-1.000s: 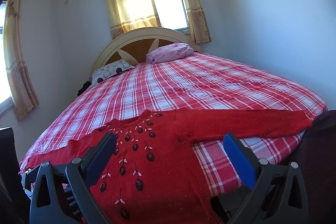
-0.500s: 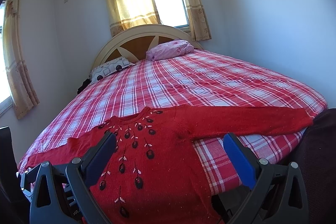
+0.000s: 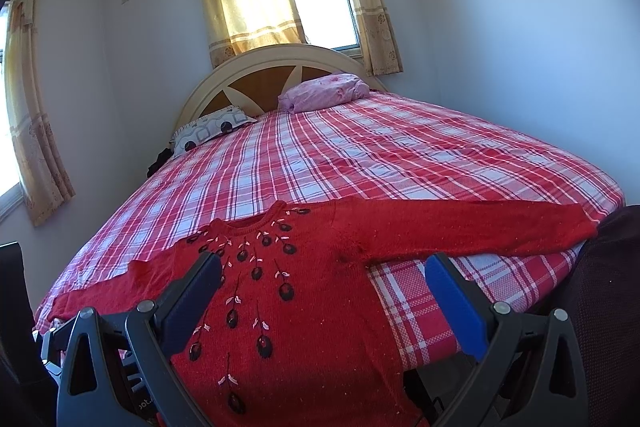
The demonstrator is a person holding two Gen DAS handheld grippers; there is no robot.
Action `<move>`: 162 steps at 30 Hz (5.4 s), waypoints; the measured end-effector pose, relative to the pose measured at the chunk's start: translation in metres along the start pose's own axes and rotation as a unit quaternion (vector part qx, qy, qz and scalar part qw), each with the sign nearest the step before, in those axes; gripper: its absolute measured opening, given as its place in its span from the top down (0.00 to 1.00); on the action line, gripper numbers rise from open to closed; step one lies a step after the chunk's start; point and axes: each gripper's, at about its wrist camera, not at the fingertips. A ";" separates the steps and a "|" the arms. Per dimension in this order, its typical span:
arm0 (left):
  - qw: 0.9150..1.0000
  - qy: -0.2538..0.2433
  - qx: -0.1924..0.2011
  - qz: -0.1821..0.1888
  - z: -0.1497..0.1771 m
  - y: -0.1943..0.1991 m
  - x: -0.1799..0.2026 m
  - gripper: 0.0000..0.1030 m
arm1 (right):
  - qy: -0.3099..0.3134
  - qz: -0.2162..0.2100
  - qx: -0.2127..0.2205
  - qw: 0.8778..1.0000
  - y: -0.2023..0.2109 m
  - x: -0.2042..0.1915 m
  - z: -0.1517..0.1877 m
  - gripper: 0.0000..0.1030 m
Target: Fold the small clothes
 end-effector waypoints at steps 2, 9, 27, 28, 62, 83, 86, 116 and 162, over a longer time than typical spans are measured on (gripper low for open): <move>1.000 0.000 0.000 0.000 0.000 0.000 0.000 0.00 | -0.001 -0.001 -0.002 1.000 0.000 0.001 0.000 0.01; 1.000 0.000 -0.001 0.001 0.001 0.000 0.000 0.00 | -0.001 -0.001 -0.004 1.000 -0.001 0.002 0.001 0.01; 1.000 0.004 -0.007 0.003 0.003 -0.002 0.002 0.00 | -0.002 0.000 -0.009 1.000 -0.004 0.003 0.002 0.01; 1.000 0.004 -0.007 0.003 0.004 -0.002 0.003 0.00 | -0.002 0.000 -0.009 1.000 -0.004 0.002 0.002 0.01; 0.999 -0.001 -0.039 0.006 0.004 -0.035 0.007 0.00 | 0.007 0.015 -0.032 0.999 -0.031 0.010 0.012 0.01; 0.994 -0.013 -0.071 0.087 -0.014 -0.091 0.029 0.00 | -0.111 0.204 -0.007 0.973 -0.061 0.191 -0.022 0.01; 0.991 -0.014 -0.087 0.097 -0.013 -0.099 0.035 0.00 | -0.159 0.255 -0.003 0.954 -0.058 0.253 -0.032 0.03; 0.994 0.020 -0.082 0.076 -0.020 -0.107 0.004 0.00 | -0.111 0.159 -0.163 0.967 -0.124 0.305 -0.057 0.91; 0.986 0.128 -0.078 -0.074 -0.019 -0.148 -0.148 0.00 | 0.021 -0.146 -0.171 0.974 -0.214 -0.046 -0.013 0.76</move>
Point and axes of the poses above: each gripper's, at about its wrist camera, not at the fingertips, and y roughly against the way its jaws point, x to its right, z to its underside, and after that the axes turned 1 degree about -x, right-handed
